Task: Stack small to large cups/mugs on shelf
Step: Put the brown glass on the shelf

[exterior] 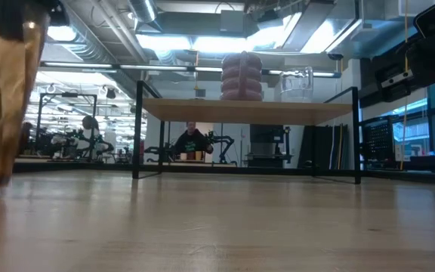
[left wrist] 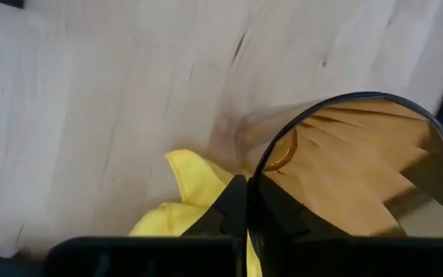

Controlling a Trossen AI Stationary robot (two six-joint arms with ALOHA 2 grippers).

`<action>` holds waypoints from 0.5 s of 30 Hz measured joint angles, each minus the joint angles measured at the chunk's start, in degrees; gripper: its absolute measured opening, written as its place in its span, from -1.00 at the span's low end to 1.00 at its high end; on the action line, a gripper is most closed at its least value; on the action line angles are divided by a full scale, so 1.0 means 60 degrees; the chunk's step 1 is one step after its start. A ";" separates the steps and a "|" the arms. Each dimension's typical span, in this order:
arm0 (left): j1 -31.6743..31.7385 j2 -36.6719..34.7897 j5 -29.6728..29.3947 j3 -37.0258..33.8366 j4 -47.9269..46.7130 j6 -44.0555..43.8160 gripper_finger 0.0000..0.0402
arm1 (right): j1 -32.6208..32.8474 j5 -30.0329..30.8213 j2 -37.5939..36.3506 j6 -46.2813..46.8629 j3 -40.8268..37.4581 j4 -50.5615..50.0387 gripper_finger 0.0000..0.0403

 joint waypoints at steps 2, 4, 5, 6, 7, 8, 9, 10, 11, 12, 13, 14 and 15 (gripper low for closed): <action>0.0303 -0.0108 0.0130 0.0517 -0.0311 0.0236 -0.99 | 0.0000 0.0000 0.0000 -0.0011 0.0001 0.0004 -0.89; 0.0718 -0.0202 0.0181 0.1414 -0.0945 0.0501 -0.99 | -0.0003 0.0000 0.0000 -0.0004 -0.0002 0.0000 -0.88; 0.0976 -0.0206 0.0174 0.1975 -0.1319 0.0632 -0.99 | 0.0000 0.0000 -0.0002 -0.0002 0.0000 0.0004 -0.88; 0.1250 -0.0205 0.0150 0.2604 -0.1633 0.0760 -0.99 | -0.0001 0.0000 0.0000 -0.0009 0.0000 0.0002 -0.88; 0.1532 -0.0205 0.0076 0.3239 -0.1877 0.0861 -0.99 | 0.0000 0.0000 0.0000 -0.0011 -0.0003 0.0000 -0.88; 0.1826 -0.0206 -0.0019 0.3904 -0.2106 0.1014 -0.99 | 0.0000 0.0000 0.0000 -0.0006 0.0001 0.0001 -0.88; 0.2112 -0.0216 -0.0166 0.4516 -0.2311 0.1186 -0.99 | 0.0000 0.0000 0.0000 0.0000 0.0001 0.0000 -0.88; 0.2388 -0.0223 -0.0388 0.5049 -0.2515 0.1396 -0.99 | -0.0002 0.0000 0.0000 -0.0004 -0.0001 0.0002 -0.88; 0.2674 -0.0223 -0.0653 0.5533 -0.2778 0.1608 -0.99 | 0.0000 0.0000 0.0000 -0.0014 0.0001 0.0004 -0.88; 0.2946 -0.0214 -0.0928 0.5935 -0.3154 0.1782 -0.99 | -0.0002 0.0000 0.0000 -0.0008 -0.0001 0.0000 -0.88; 0.3226 -0.0196 -0.1227 0.6265 -0.3587 0.1937 -0.99 | 0.0000 0.0000 0.0000 -0.0001 0.0001 0.0000 -0.88; 0.3533 -0.0191 -0.1478 0.6470 -0.3758 0.2155 -0.99 | -0.0001 0.0000 0.0000 -0.0002 -0.0001 0.0000 -0.88; 0.3860 -0.0193 -0.1611 0.6591 -0.3639 0.2406 -0.99 | 0.0000 0.0000 0.0000 -0.0010 -0.0002 0.0001 -0.88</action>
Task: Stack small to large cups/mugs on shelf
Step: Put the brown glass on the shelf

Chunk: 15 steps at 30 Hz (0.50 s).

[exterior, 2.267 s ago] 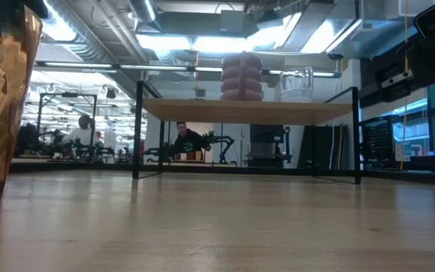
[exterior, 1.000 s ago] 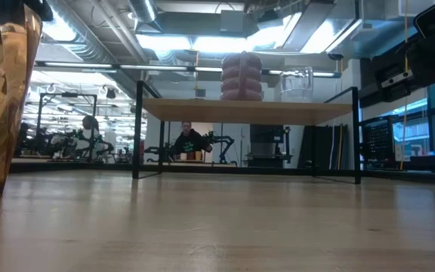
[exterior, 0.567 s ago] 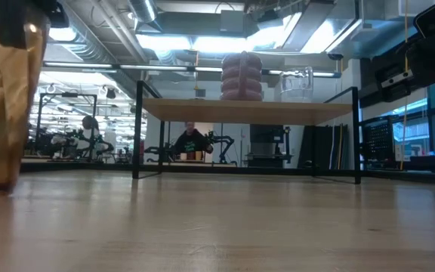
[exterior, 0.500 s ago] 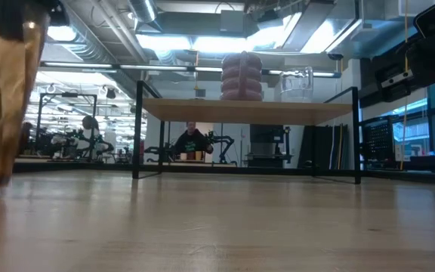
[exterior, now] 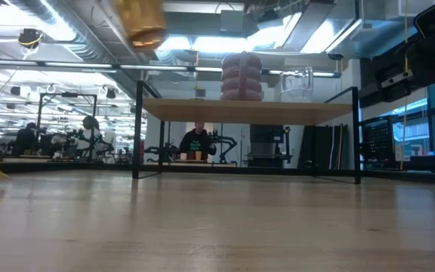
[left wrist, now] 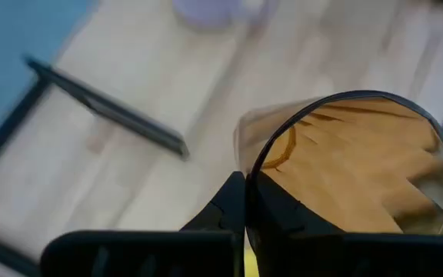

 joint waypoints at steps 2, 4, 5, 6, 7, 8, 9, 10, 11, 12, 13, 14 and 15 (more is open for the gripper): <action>0.0677 0.0041 -0.0036 0.0342 0.0177 0.0534 -1.00 | 0.0000 0.0000 0.0000 0.0005 0.0003 0.0000 -0.88; 0.1308 0.0211 -0.0219 0.0668 0.0218 0.1217 -1.00 | -0.0004 0.0000 0.0000 0.0002 0.0003 -0.0001 -0.88; 0.1611 0.0314 -0.0283 0.0802 0.0282 0.1542 -1.00 | 0.0000 0.0000 0.0000 -0.0001 0.0003 -0.0001 -0.88; 0.1912 0.0464 -0.0288 0.0911 0.0327 0.1807 -1.00 | -0.0002 0.0000 0.0000 0.0002 0.0001 -0.0001 -0.88; 0.2208 0.0664 -0.0250 0.0991 0.0336 0.2076 -1.00 | -0.0002 0.0003 0.0000 0.0010 0.0001 -0.0001 -0.88; 0.2500 0.0873 -0.0155 0.1038 0.0334 0.2339 -1.00 | -0.0003 0.0004 0.0000 0.0010 0.0003 -0.0005 -0.88; 0.2787 0.1087 0.0063 0.1079 0.0338 0.2528 -1.00 | -0.0002 0.0004 0.0000 -0.0002 0.0002 -0.0001 -0.88; 0.3075 0.1277 0.0393 0.1109 0.0345 0.2672 -1.00 | -0.0001 0.0002 -0.0004 -0.0001 0.0001 -0.0001 -0.88; 0.3349 0.1431 0.0696 0.1124 0.0346 0.2831 -1.00 | -0.0001 0.0004 -0.0002 0.0005 0.0002 -0.0001 -0.88; 0.3586 0.1583 0.0910 0.1135 0.0338 0.3028 -1.00 | -0.0004 0.0004 0.0000 0.0006 0.0003 -0.0001 -0.88; 0.3794 0.1760 0.1071 0.1142 0.0329 0.3243 -1.00 | -0.0003 0.0003 -0.0004 0.0002 0.0002 -0.0001 -0.88; 0.3955 0.1947 0.1169 0.1148 0.0338 0.3441 -1.00 | 0.0000 0.0004 -0.0004 -0.0001 -0.0001 -0.0001 -0.88; 0.4083 0.2141 0.1244 0.1148 0.0351 0.3625 -1.00 | -0.0004 0.0004 0.0000 0.0003 -0.0001 -0.0001 -0.88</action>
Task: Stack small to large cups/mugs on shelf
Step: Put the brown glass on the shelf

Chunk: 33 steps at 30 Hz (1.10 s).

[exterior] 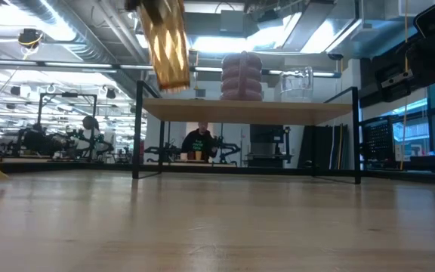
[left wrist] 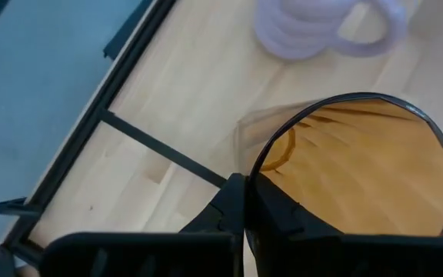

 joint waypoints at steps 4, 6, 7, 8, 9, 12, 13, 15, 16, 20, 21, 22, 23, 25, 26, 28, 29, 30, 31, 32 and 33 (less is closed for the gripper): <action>0.0435 0.0671 0.0100 0.0815 -0.0293 0.0503 -1.00 | 0.0002 0.0000 -0.0004 -0.0004 0.0002 0.0000 -0.88; 0.0571 0.0951 0.0210 0.1611 -0.0317 0.0779 -1.00 | 0.0000 0.0000 0.0000 0.0003 0.0001 0.0000 -0.88; 0.0650 0.1101 0.0340 0.2049 -0.0295 0.0868 -1.00 | 0.0000 0.0000 -0.0004 0.0000 0.0004 0.0000 -0.88; 0.0754 0.1289 0.0477 0.2529 -0.0299 0.0947 -1.00 | 0.0003 0.0000 -0.0004 -0.0007 0.0004 0.0000 -0.88; 0.0862 0.1488 0.0647 0.3002 -0.0286 0.0962 -1.00 | 0.0001 0.0000 0.0000 -0.0001 0.0004 0.0000 -0.88; 0.1330 0.1620 0.1449 0.3016 -0.0102 0.0755 -1.00 | 0.0002 0.0000 -0.0001 -0.0004 0.0004 -0.0001 -0.88; 0.1587 0.1676 0.1657 0.2955 -0.0327 0.0730 -1.00 | 0.0000 -0.0001 -0.0009 -0.0007 0.0004 0.0000 -0.88; 0.1901 0.1817 0.1683 0.2743 -0.0317 0.0746 -1.00 | 0.0000 -0.0007 -0.0004 0.0000 0.0004 0.0011 -0.88; 0.1959 0.1846 0.1665 0.2660 -0.0233 0.0743 -1.00 | 0.0000 0.0000 -0.0004 0.0000 0.0004 0.0004 -0.88; 0.2112 0.1907 0.1645 0.2659 -0.0297 0.0998 -1.00 | 0.0000 0.0000 -0.0002 -0.0011 0.0001 0.0004 -0.88; 0.2101 0.1928 0.1617 0.2659 -0.0295 0.0998 -1.00 | 0.0000 0.0000 -0.0004 -0.0010 0.0004 0.0004 -0.88; 0.2102 0.1953 0.1584 0.2657 -0.0297 0.1005 -1.00 | 0.0000 -0.0001 -0.0004 -0.0003 0.0002 0.0004 -0.88; 0.2102 0.1972 0.1567 0.2652 -0.0295 0.1009 -1.00 | 0.0000 0.0000 -0.0003 0.0003 0.0004 0.0004 -0.88; 0.2098 0.1960 0.1577 0.2652 -0.0295 0.1002 -1.00 | 0.0000 0.0000 -0.0004 -0.0011 0.0004 0.0004 -0.88; 0.2097 0.1944 0.1637 0.2653 -0.0295 0.0993 -1.00 | 0.0000 -0.0002 0.0000 -0.0009 0.0002 0.0004 -0.88; 0.2064 0.1941 0.1853 0.2652 -0.0295 0.0931 -1.00 | 0.0000 -0.0004 0.0000 0.0004 0.0003 0.0004 -0.88; 0.2044 0.1941 0.1883 0.2652 -0.0295 0.0863 -1.00 | 0.0000 0.0000 -0.0004 -0.0003 0.0001 0.0004 -0.88; 0.2008 0.1941 0.1876 0.2652 -0.0295 0.0814 -1.00 | 0.0000 -0.0001 0.0000 -0.0010 0.0001 0.0004 -0.88; 0.2003 0.1937 0.1883 0.2652 -0.0295 0.0808 -1.00 | 0.0000 -0.0001 0.0000 -0.0006 0.0003 0.0004 -0.88; 0.2000 0.1934 0.1880 0.2652 -0.0295 0.0780 -1.00 | 0.0000 -0.0003 0.0000 0.0001 0.0004 0.0004 -0.88; 0.1996 0.1932 0.1797 0.2652 -0.0295 0.0764 -1.00 | 0.0000 0.0000 0.0000 0.0004 0.0004 0.0004 -0.88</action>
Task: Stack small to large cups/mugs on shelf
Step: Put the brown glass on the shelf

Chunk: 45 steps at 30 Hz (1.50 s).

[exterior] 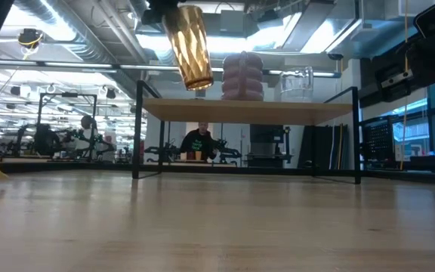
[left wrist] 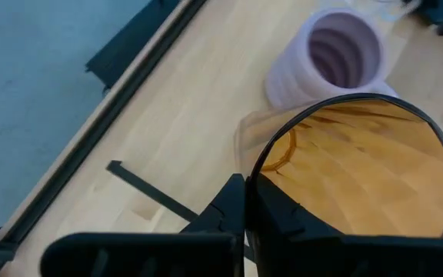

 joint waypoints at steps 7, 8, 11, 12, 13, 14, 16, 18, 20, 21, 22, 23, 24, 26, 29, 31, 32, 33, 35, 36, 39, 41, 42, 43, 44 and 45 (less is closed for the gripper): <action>0.0070 -0.0114 -0.0220 -0.0011 0.0004 -0.0251 -1.00 | 0.0000 -0.0004 -0.0001 -0.0009 -0.0001 0.0000 -0.88; 0.0098 -0.0156 -0.0053 -0.0067 0.0023 -0.0294 -1.00 | 0.0000 0.0000 0.0000 0.0000 -0.0004 0.0000 -0.88; 0.0127 -0.0360 0.0680 -0.0318 0.0039 -0.0478 -1.00 | 0.0000 -0.0004 0.0000 -0.0011 -0.0004 0.0000 -0.88; 0.0124 -0.0458 0.0663 -0.0488 0.0032 -0.0484 -1.00 | 0.0000 0.0000 0.0000 -0.0005 0.0000 0.0000 -0.88; 0.0116 -0.0563 0.0522 -0.0671 0.0004 -0.0483 -1.00 | 0.0000 -0.0002 0.0000 0.0000 -0.0002 0.0000 -0.88; 0.0113 -0.0672 0.0348 -0.0903 0.0002 -0.0481 -1.00 | 0.0000 -0.0001 0.0000 -0.0003 0.0000 -0.0002 -0.88; 0.0124 -0.0905 0.0239 -0.1446 0.0006 -0.0415 -1.00 | 0.0000 -0.0003 -0.0004 -0.0007 0.0000 0.0000 -0.88; 0.0135 -0.1078 0.0164 -0.1933 -0.0025 -0.0270 -1.00 | 0.0000 -0.0004 0.0000 0.0000 0.0000 -0.0004 -0.88; 0.0121 -0.1234 0.0108 -0.2232 -0.0018 -0.0242 -1.00 | 0.0000 -0.0004 0.0000 -0.0011 0.0000 -0.0004 -0.88; 0.0117 -0.1298 0.0061 -0.2310 0.0020 -0.0233 -1.00 | 0.0000 -0.0002 0.0000 -0.0006 -0.0002 -0.0004 -0.88; 0.0117 -0.1336 0.0027 -0.2337 0.0089 -0.0229 -1.00 | 0.0000 -0.0004 0.0000 0.0000 0.0000 -0.0004 -0.88; 0.0120 -0.1353 0.0012 -0.2339 0.0182 -0.0233 -1.00 | 0.0000 -0.0003 0.0000 -0.0001 -0.0004 -0.0004 -0.88; 0.0124 -0.1352 0.0002 -0.2339 0.0267 -0.0233 -1.00 | 0.0000 -0.0001 -0.0002 -0.0009 -0.0001 -0.0004 -0.88; 0.0126 -0.1339 -0.0005 -0.2339 0.0304 -0.0232 -1.00 | 0.0000 -0.0003 -0.0003 -0.0003 0.0000 -0.0004 -0.88; 0.0113 -0.1338 0.0002 -0.2333 0.0419 -0.0221 -1.00 | 0.0000 -0.0003 0.0000 -0.0011 0.0000 -0.0004 -0.88; 0.0113 -0.1264 0.0004 -0.2331 0.0395 -0.0163 -1.00 | 0.0000 -0.0004 -0.0001 0.0000 -0.0002 -0.0004 -0.88; 0.0116 -0.1233 -0.0010 -0.2334 0.0401 -0.0157 -1.00 | 0.0000 -0.0004 -0.0002 0.0000 0.0000 -0.0004 -0.89; 0.0117 -0.1211 -0.0018 -0.2344 0.0397 -0.0156 -1.00 | 0.0001 0.0000 -0.0001 -0.0005 0.0000 -0.0004 -0.89; 0.0117 -0.1193 -0.0018 -0.2395 0.0437 -0.0155 -1.00 | 0.0000 0.0000 -0.0003 -0.0004 0.0000 -0.0004 -0.89; 0.0117 -0.1187 -0.0018 -0.2438 0.0440 -0.0153 -0.99 | 0.0000 -0.0004 0.0000 0.0000 -0.0002 -0.0004 -0.89; 0.0113 -0.1153 -0.0019 -0.2524 0.0460 -0.0049 -0.95 | 0.0000 -0.0004 0.0000 -0.0009 -0.0003 -0.0004 -0.89; 0.0116 -0.1159 -0.0014 -0.2524 0.0473 0.0010 -0.91 | 0.0000 -0.0004 -0.0002 0.0002 0.0000 -0.0004 -0.89; 0.0114 -0.1160 -0.0015 -0.2524 0.0517 0.0018 -0.88 | 0.0000 -0.0001 0.0000 -0.0006 0.0000 -0.0004 -0.89; 0.0113 -0.1160 -0.0016 -0.2524 0.0608 0.0021 -0.87 | 0.0000 -0.0004 0.0000 -0.0010 -0.0002 -0.0004 -0.88; 0.0113 -0.1160 -0.0025 -0.2524 0.0730 0.0020 -0.85 | 0.0000 -0.0004 -0.0003 -0.0007 -0.0001 -0.0004 -0.89; 0.0113 -0.1160 0.0000 -0.2524 0.0815 0.0022 -0.84 | 0.0000 -0.0004 -0.0002 0.0000 -0.0004 -0.0004 -0.89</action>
